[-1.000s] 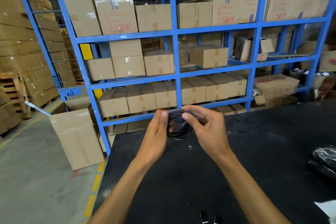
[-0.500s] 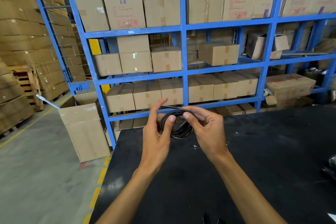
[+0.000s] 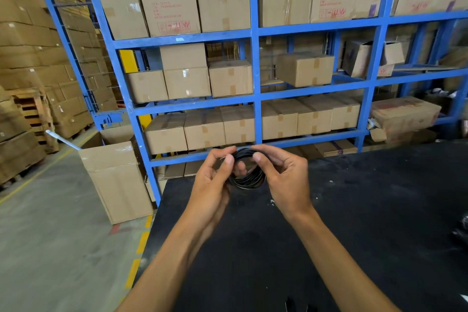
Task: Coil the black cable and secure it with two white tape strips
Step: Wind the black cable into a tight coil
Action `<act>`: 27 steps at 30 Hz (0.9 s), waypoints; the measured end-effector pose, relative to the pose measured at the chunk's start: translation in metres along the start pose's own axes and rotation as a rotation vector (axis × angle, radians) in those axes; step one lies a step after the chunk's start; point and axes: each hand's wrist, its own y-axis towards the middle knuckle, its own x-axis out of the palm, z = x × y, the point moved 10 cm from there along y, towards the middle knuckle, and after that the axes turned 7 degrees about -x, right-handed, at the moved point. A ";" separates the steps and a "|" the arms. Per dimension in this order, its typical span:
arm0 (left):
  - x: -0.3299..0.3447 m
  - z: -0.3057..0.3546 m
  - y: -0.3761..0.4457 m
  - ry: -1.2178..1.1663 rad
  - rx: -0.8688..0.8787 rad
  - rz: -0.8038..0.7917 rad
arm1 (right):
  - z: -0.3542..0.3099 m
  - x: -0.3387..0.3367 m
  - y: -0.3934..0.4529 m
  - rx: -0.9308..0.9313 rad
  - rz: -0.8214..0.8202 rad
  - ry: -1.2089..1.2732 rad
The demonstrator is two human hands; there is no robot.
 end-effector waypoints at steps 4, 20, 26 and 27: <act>-0.001 0.004 0.001 -0.079 -0.058 -0.039 | -0.002 0.001 -0.002 -0.009 0.005 -0.012; -0.005 -0.017 -0.010 -0.243 -0.256 -0.105 | 0.005 0.005 -0.027 0.020 0.054 -0.031; -0.014 -0.030 -0.012 -0.207 -0.177 0.055 | 0.020 0.003 -0.042 0.048 0.080 -0.021; -0.014 -0.031 -0.013 -0.209 -0.164 0.061 | 0.021 0.002 -0.044 0.056 0.083 -0.011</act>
